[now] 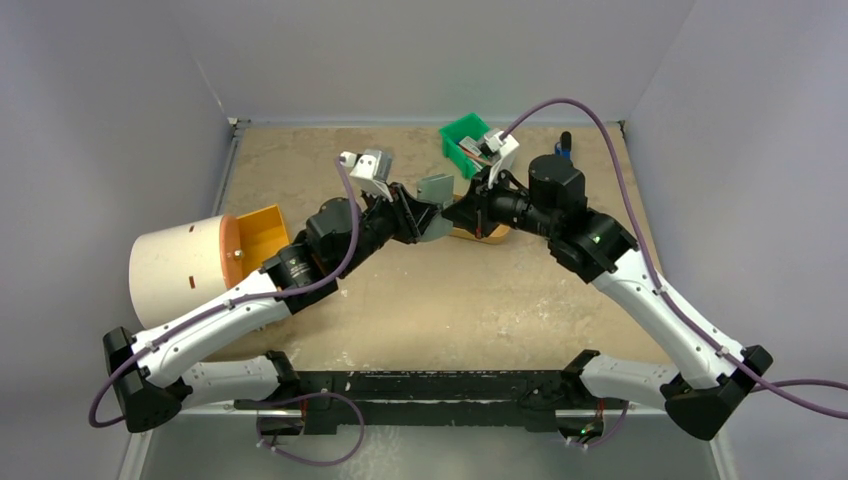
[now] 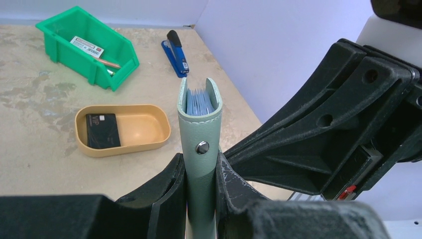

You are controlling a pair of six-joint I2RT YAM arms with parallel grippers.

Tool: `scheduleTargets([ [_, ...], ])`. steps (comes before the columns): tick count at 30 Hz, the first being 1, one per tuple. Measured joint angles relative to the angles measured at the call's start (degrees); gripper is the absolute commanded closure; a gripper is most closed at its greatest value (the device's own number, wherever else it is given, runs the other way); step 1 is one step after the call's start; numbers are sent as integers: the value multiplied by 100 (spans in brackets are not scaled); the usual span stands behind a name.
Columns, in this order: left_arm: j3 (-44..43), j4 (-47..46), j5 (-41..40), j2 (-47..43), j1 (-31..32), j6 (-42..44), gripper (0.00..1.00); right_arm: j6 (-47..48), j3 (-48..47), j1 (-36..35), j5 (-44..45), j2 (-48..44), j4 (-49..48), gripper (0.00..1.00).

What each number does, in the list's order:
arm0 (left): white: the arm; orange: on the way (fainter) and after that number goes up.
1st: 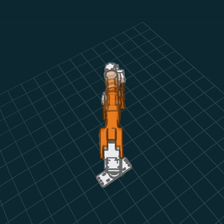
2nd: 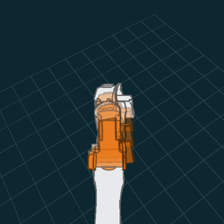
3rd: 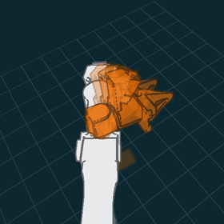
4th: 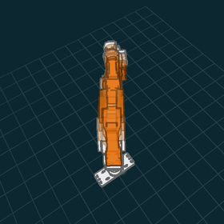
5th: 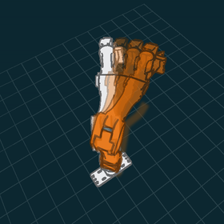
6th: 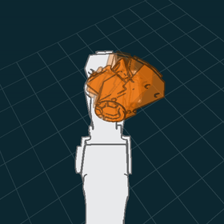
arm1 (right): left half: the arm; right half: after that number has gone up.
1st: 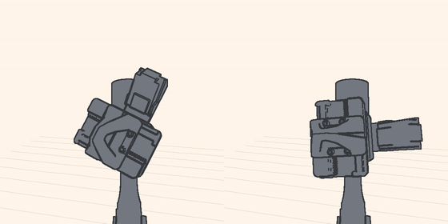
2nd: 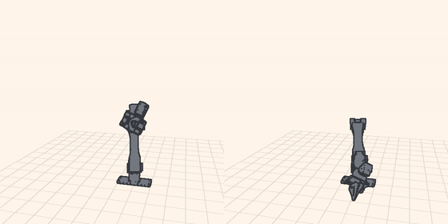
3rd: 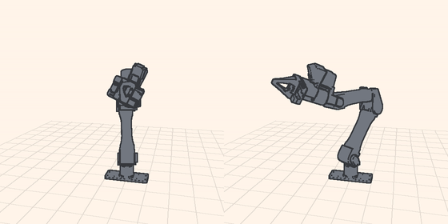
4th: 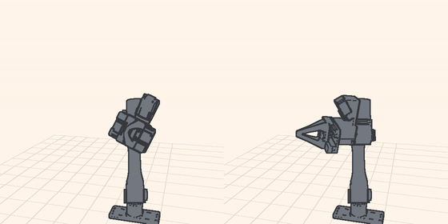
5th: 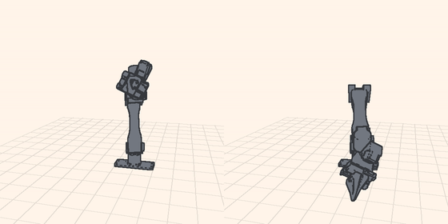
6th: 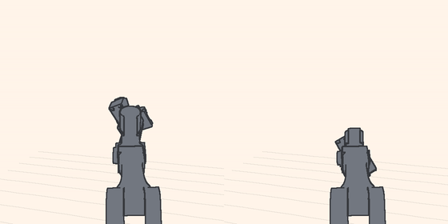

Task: Put the credit cards into the card holder
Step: Close the card holder, then place the card holder at the center of the board.

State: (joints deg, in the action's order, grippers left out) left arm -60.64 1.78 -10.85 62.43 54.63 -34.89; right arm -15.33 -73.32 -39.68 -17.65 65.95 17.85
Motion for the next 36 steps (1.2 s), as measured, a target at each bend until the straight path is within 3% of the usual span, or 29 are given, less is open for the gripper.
scheduleTargets([
  [7,0,-214,35,61,15,-63,100,-15,-22,-4,-87,-17,-2,100],
  [8,0,-214,31,61,15,-55,100,-15,-22,-7,-90,-44,7,95],
  [13,0,-162,-166,-24,173,17,100,-17,-22,-70,-216,-278,166,46],
  [15,0,-90,-284,-118,293,61,100,22,-22,-155,-348,-413,258,35],
  [24,149,55,-1021,-1043,551,291,100,450,-107,-199,-72,-1268,929,28],
  [30,776,63,-1357,-1502,544,337,100,409,450,-192,70,-1810,413,28],
  [36,1888,-546,-789,-833,428,-262,100,72,1587,-151,402,-1707,-479,29],
])
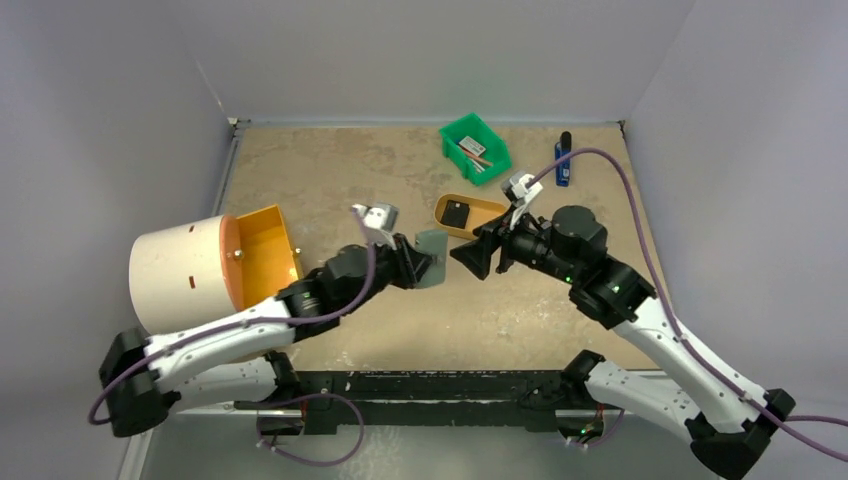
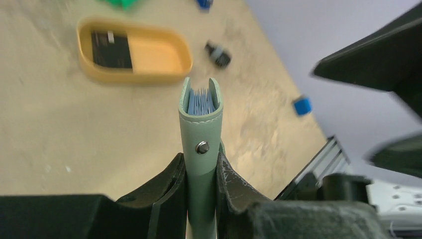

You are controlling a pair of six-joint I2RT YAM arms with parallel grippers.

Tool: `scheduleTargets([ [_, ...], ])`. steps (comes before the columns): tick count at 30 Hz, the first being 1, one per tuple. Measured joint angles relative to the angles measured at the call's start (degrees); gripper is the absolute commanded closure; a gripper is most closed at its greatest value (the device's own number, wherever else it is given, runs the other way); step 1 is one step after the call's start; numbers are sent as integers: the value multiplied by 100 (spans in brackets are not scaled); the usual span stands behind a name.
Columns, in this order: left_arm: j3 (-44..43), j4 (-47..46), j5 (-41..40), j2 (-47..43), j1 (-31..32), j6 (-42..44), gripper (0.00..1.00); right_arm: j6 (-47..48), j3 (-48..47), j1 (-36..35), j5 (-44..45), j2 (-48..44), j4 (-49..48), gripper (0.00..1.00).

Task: Put the credit cards into the card holder
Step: Place the card holder at the center of the board.

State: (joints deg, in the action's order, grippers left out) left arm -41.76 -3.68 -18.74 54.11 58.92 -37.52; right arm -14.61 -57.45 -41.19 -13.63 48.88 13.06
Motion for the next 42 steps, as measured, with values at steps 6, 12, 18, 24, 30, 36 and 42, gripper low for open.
scheduleTargets([
  [6,240,-498,1180,2365,-472,-647,100,-398,719,7,664,-199,-341,29],
  [12,-210,-658,1628,3748,-562,-721,100,-555,772,9,997,-555,-492,30],
  [18,-387,-1134,1751,4105,-566,-776,100,-640,990,9,1220,-688,-616,30],
  [24,-391,-1110,1698,4144,-605,-793,94,-1027,1287,9,1320,-424,-584,30],
  [30,-457,-870,1375,4142,-603,-793,75,-1351,1434,9,1432,114,-522,30],
  [36,-468,-636,966,4140,-608,-782,67,-1510,1462,11,1530,162,-516,31],
  [42,-468,-345,643,4096,-616,-730,57,-1550,1469,11,1567,144,-514,31],
])
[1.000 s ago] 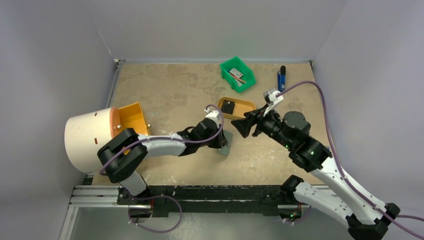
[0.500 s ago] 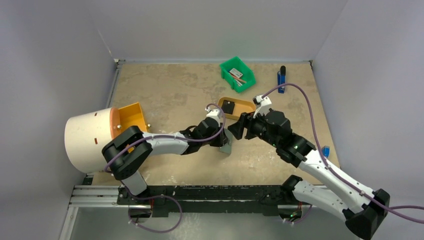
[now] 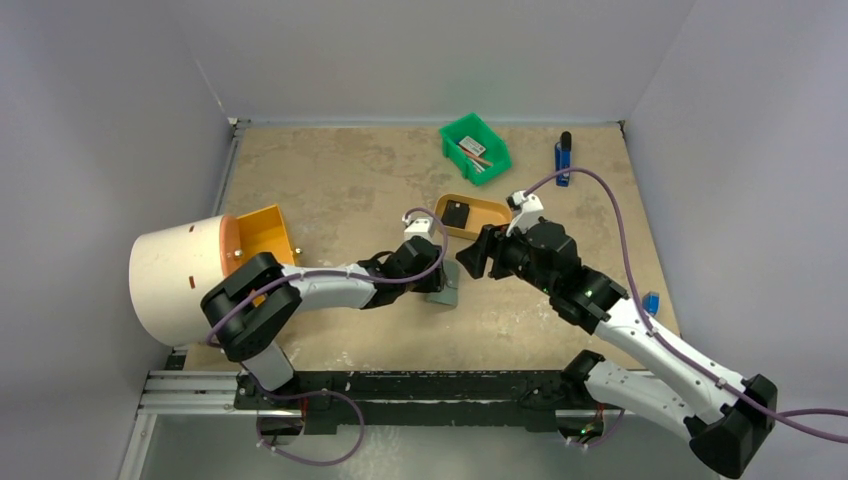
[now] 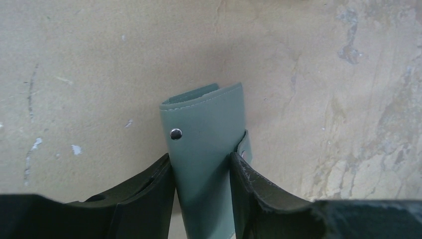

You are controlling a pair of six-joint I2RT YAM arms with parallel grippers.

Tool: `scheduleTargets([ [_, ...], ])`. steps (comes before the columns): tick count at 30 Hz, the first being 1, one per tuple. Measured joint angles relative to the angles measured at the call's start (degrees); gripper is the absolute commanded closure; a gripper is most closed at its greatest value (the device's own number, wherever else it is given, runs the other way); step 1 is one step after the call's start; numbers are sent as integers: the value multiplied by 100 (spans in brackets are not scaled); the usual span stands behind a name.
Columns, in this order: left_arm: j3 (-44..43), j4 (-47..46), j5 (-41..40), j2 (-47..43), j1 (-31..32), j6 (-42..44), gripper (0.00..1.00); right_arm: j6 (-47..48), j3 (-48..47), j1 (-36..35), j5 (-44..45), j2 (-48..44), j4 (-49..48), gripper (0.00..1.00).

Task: Put the credit cards into the card holder
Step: Place the card holder at the center of the board.

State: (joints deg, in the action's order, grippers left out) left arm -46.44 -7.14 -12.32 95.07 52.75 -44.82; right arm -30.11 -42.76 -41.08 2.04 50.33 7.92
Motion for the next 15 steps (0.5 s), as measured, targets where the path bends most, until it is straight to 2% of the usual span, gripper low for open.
scheduleTargets([
  [6,0,507,-354,-245,-2,92,49,-39,13,0,-4,-26,28,31],
  [10,-13,920,-715,-542,-2,118,41,-52,15,0,-7,-26,61,30],
  [11,-20,1027,-824,-645,-2,136,35,-52,15,0,-7,-26,70,30],
  [12,-33,1123,-935,-739,7,151,34,-52,15,0,-7,-20,90,30],
  [15,-133,1285,-1217,-896,55,225,34,-92,15,2,-7,57,153,37],
])
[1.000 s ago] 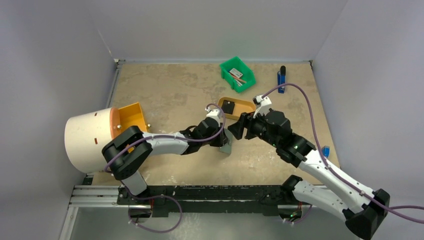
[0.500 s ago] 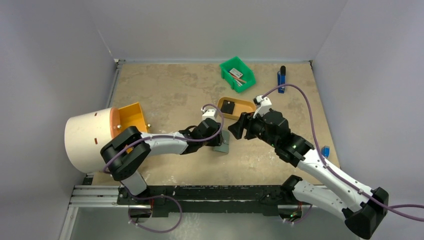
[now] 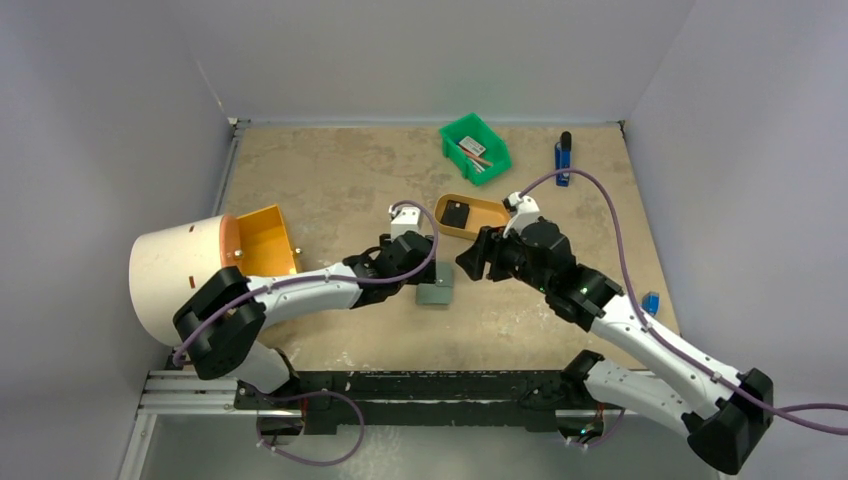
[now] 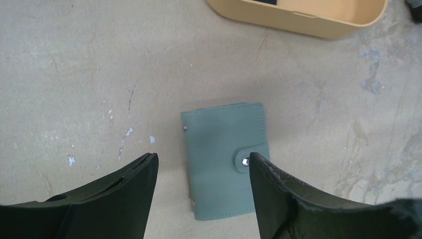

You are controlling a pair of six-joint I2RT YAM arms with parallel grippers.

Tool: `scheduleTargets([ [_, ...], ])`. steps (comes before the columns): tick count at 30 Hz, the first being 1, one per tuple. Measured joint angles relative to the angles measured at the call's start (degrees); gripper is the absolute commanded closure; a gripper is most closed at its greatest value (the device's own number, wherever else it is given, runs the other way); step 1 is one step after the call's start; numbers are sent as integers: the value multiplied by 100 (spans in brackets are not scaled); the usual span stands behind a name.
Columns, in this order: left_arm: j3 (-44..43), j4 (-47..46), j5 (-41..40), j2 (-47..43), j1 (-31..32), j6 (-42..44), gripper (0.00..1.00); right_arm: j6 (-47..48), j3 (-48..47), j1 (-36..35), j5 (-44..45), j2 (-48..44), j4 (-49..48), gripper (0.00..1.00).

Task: Put the credit cards into the card holder
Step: Place the card holder at the center of the board.

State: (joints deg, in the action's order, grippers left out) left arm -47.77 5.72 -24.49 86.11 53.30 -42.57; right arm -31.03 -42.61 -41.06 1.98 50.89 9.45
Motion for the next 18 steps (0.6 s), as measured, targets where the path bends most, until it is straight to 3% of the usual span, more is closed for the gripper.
scheduleTargets([
  [4,-131,-9,-61,57,59,15,35,-225,42,39,-68,365,-37,45],
  [10,-361,0,-63,564,129,11,32,-730,422,136,-186,1049,-125,44],
  [13,-555,44,-162,807,199,11,34,-927,590,170,-282,1368,-267,59],
  [18,-492,111,-426,767,256,-61,43,-1110,651,225,-431,2074,-584,69],
])
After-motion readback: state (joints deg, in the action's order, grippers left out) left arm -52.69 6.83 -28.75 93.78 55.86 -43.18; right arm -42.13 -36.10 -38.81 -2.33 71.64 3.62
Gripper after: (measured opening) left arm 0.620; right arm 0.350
